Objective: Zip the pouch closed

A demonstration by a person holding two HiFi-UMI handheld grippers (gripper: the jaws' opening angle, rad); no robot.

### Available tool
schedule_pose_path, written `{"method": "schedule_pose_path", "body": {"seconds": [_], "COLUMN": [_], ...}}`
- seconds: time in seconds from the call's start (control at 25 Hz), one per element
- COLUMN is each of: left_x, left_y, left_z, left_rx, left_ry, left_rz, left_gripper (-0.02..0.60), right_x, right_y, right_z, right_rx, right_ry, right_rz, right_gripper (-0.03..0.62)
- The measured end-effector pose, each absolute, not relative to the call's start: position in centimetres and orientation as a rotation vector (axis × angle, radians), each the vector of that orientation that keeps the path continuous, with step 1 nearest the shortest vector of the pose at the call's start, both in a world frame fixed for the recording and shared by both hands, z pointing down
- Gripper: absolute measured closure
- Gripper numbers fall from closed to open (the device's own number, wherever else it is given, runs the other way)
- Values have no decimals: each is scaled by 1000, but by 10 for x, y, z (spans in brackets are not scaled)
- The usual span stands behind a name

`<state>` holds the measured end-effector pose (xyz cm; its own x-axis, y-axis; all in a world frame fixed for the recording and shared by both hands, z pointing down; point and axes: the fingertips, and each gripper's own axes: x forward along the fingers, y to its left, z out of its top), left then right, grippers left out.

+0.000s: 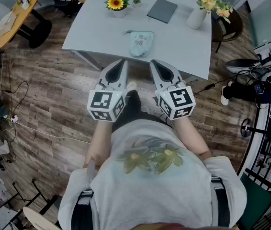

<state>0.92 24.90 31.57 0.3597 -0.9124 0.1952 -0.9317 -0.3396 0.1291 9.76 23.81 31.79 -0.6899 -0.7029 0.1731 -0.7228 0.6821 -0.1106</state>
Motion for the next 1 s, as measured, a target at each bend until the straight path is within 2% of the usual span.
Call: {"method": "schedule_pose_path", "body": {"seconds": [0.88, 0.96, 1.0], "left_x": [1, -3, -6], "left_y": [165, 154, 149], "left_z": [350, 354, 357], "left_rx": [2402, 2398, 2399], "left_ry": [-1506, -1480, -1464], "left_rz": [230, 236, 245], "left_gripper": [577, 551, 521], "right_x": [79, 76, 74], "right_y": [153, 143, 138], "right_z": [354, 355, 356], "right_rx": [1071, 1051, 1038], "right_ry": [-2696, -2702, -2704], "right_rz": [397, 411, 422], "right_gripper": [574, 558, 523]}}
